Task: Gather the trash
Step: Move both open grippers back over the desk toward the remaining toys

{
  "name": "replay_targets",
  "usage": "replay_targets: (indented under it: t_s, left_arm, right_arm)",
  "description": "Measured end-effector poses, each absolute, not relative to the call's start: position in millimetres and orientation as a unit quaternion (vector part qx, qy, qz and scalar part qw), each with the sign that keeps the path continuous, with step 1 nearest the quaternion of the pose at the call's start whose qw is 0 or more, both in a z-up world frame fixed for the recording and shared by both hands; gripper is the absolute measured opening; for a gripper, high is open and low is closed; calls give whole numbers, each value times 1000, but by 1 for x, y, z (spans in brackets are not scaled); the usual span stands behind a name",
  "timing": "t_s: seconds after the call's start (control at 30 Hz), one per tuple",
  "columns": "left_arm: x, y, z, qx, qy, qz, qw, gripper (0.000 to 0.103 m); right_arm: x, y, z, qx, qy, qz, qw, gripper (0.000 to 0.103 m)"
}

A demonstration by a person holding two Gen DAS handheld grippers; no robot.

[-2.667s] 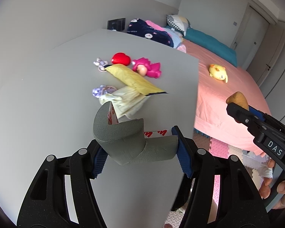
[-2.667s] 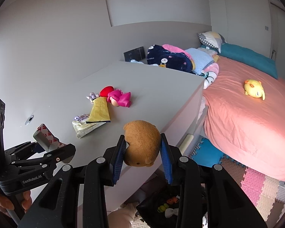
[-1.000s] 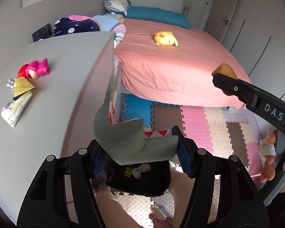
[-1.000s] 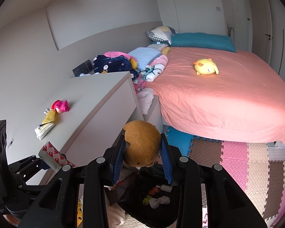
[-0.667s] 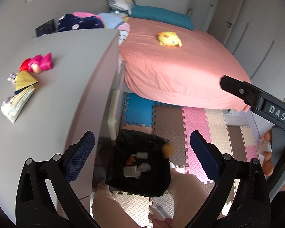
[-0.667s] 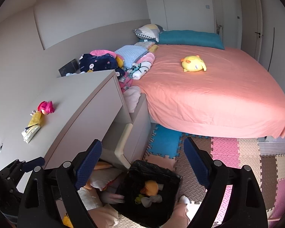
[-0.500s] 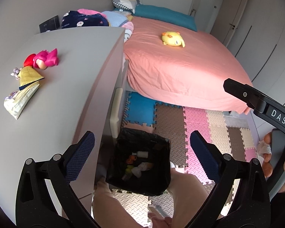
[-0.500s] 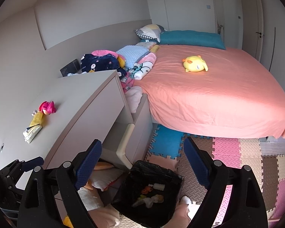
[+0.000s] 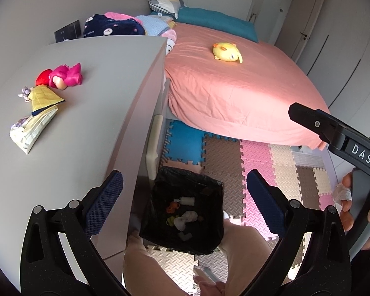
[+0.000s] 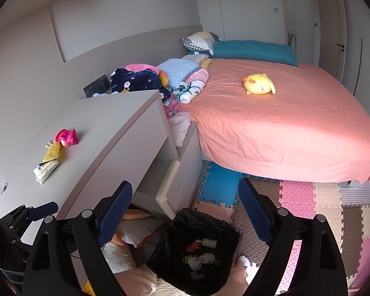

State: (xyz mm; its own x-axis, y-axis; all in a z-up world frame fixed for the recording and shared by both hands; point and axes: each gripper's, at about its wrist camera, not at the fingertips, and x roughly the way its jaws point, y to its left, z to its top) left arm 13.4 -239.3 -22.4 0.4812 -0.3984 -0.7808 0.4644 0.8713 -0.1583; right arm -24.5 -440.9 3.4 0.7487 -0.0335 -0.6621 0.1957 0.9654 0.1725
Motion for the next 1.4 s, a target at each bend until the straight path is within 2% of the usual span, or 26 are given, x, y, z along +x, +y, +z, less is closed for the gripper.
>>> replay_targets:
  t_s: [1.4]
  left_arm:
    - [86, -87, -6, -48, 444, -112, 888, 97]
  right_arm:
    - [86, -329, 3, 76, 372, 81, 922, 88]
